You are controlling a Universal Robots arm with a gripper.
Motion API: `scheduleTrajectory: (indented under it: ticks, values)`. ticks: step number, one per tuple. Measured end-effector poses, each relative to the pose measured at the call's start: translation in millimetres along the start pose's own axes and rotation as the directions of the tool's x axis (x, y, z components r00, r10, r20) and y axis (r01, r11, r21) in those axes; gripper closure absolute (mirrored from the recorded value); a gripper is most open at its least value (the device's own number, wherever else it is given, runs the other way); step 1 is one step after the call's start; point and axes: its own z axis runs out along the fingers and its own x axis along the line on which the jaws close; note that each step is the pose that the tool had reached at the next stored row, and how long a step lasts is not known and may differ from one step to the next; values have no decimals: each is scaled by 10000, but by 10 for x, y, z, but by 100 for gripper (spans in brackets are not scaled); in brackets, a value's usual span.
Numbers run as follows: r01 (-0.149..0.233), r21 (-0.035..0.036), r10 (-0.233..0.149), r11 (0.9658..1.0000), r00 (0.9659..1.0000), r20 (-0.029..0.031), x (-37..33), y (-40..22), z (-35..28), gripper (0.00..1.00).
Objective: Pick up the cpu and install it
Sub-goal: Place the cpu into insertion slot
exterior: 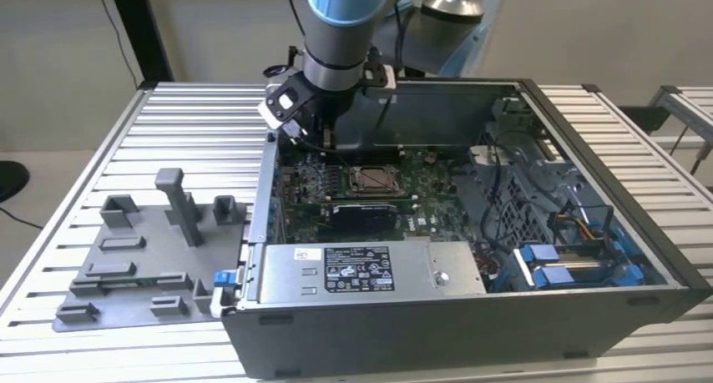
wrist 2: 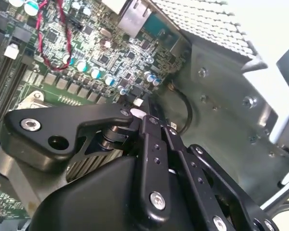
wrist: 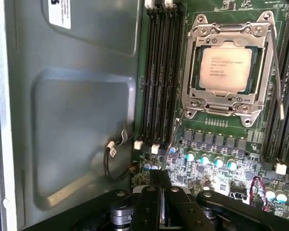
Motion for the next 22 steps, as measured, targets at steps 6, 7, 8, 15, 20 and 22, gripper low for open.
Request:
scheduleTrajectory:
  ticks: [6,7,8,15,20,22]
  values:
    - [-17,56,17,10000,10000,-40,-58,48,-35,100]
    - [-14,54,14,10000,10000,-73,-61,56,-37,100]
    - [-9,51,10,10000,9999,-118,-62,64,-38,100]
    - [28,30,-26,10000,9991,-429,-70,139,-48,100]
    - [40,26,-38,10000,9985,-538,-92,254,-69,100]
    - [43,25,-41,10000,9983,-579,-102,302,-77,100]
